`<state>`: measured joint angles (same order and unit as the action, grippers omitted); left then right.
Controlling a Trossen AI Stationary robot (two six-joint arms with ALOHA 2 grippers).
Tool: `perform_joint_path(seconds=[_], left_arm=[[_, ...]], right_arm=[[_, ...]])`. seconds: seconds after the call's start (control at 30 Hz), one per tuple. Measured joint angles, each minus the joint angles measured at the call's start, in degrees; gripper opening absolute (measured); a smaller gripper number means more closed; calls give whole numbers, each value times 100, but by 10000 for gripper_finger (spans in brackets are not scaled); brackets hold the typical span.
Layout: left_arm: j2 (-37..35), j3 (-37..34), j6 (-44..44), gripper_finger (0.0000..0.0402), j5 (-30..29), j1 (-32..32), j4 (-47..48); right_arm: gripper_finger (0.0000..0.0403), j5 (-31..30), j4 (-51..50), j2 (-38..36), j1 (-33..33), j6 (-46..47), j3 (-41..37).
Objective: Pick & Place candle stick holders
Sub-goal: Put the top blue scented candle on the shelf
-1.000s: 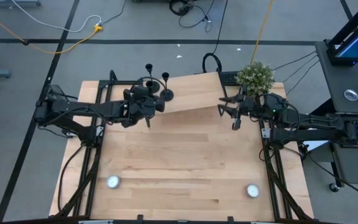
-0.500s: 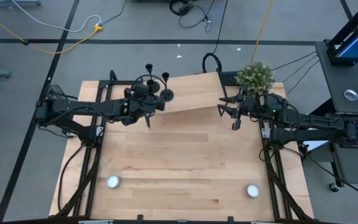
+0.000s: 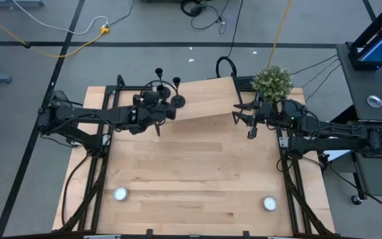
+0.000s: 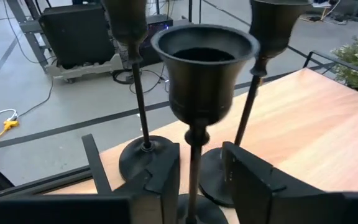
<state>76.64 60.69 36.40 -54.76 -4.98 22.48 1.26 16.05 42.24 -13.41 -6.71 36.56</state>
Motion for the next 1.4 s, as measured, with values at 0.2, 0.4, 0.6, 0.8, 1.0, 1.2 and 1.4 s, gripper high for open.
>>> perform_joint_path(seconds=[0.2, 0.4, 0.6, 0.8, 1.0, 1.2, 1.4], left_arm=[[-214, 5, -24, 154, 68, 104, 217], [-530, -8, -12, 175, 487, 236, 562], [-1045, 21, -2, 186, 1600, 449, 987], [-1732, 4, 570, 186, 2455, 567, 2294], [-2178, 2, 1681, 186, 2522, 502, 3618], [-2170, 2, 2643, 186, 2558, 63, 4816], [-1886, 2, 2452, 186, 2696, -626, 5131]], right_arm=[[105, 2, 3, 0, 0, 17, 0], [105, 0, 56, -2, 0, 3, 0], [105, 0, 116, -3, -2, -1, 0], [105, 0, 302, -17, 0, -18, -2], [105, 1, 254, -63, -2, -14, -4], [105, 0, 294, -60, -2, -21, -4], [105, 0, 296, -61, -2, -21, -4]])
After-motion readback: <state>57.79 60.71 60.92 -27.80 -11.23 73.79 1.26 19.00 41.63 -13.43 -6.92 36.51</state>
